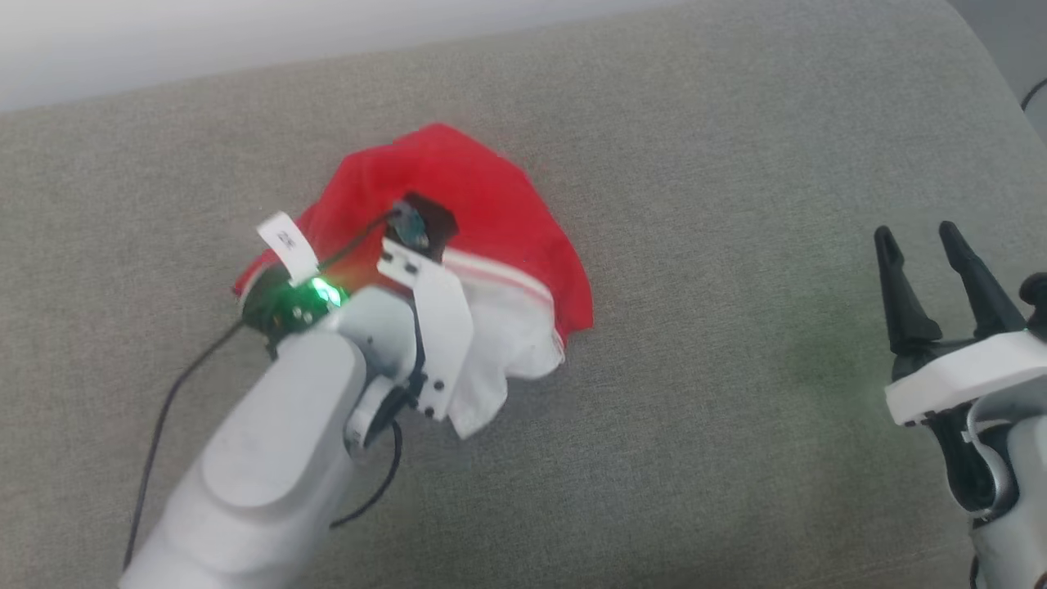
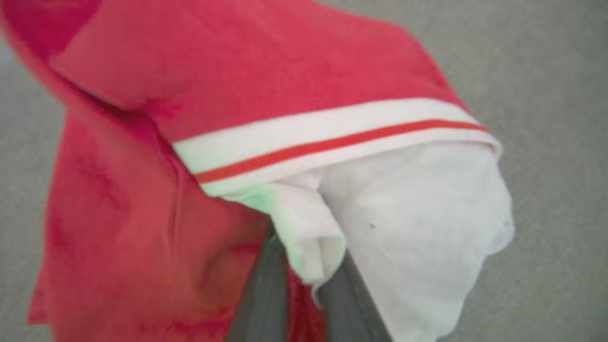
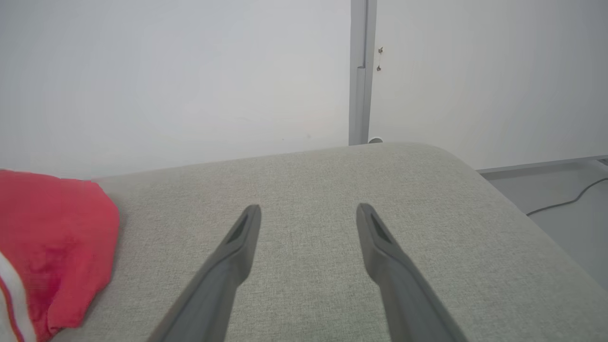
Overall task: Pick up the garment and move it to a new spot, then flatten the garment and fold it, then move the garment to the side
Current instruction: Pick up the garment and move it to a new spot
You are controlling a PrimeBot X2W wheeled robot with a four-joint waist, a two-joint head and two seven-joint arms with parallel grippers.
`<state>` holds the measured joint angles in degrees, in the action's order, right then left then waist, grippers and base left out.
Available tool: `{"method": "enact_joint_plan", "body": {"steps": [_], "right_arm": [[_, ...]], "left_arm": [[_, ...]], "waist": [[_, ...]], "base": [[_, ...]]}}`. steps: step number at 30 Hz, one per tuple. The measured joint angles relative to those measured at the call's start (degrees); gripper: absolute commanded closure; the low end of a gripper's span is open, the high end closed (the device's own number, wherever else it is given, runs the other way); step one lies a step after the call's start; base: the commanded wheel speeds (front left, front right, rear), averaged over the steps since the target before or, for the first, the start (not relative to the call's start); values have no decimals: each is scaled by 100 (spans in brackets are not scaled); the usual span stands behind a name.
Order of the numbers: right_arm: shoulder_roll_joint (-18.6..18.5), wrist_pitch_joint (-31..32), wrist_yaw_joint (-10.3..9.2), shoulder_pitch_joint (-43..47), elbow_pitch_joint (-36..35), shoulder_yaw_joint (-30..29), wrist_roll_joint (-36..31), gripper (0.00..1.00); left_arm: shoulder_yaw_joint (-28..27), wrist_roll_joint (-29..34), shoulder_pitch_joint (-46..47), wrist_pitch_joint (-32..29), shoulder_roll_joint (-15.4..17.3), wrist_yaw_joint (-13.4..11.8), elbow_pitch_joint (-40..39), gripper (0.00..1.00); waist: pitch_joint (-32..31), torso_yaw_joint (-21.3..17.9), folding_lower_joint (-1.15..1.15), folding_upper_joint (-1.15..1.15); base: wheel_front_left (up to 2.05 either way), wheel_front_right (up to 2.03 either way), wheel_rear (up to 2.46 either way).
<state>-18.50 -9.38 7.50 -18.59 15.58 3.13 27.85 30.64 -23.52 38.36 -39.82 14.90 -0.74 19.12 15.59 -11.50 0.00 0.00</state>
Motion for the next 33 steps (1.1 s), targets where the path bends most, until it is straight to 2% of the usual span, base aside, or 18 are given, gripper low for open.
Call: {"method": "enact_joint_plan", "body": {"steps": [9,10,11,12,16,22,29,33], "right_arm": [[-21,-130,0,-196,213,236,97,0],[-38,-135,0,-196,247,242,101,0],[-57,-149,0,-196,277,253,102,0],[-79,-155,0,-196,294,259,104,0],[-126,-170,0,-165,326,253,104,0],[-191,-160,0,24,339,146,31,0],[-196,-76,0,290,288,26,-91,0],[-164,-62,0,475,242,-62,-180,0]], "left_arm": [[153,-69,90,437,-353,263,1188,98],[151,-92,121,495,-398,298,1271,76],[147,-122,155,564,-420,316,1346,41],[122,-157,176,642,-446,360,1405,0],[21,-369,181,949,-517,474,1452,0],[-176,-563,120,1719,-355,657,994,0],[-523,-779,-407,2799,131,732,392,0],[-862,-922,-876,3206,388,641,118,0]], "waist": [[41,32,0,0],[24,52,0,0],[1,72,0,0],[-27,94,0,0],[-197,198,0,0],[-537,417,0,0],[-953,701,0,0],[-1181,861,0,0]], "base": [[0,0,0],[0,0,0],[0,0,0],[0,0,0],[0,0,0],[0,0,0],[0,0,0],[0,0,0]]}}
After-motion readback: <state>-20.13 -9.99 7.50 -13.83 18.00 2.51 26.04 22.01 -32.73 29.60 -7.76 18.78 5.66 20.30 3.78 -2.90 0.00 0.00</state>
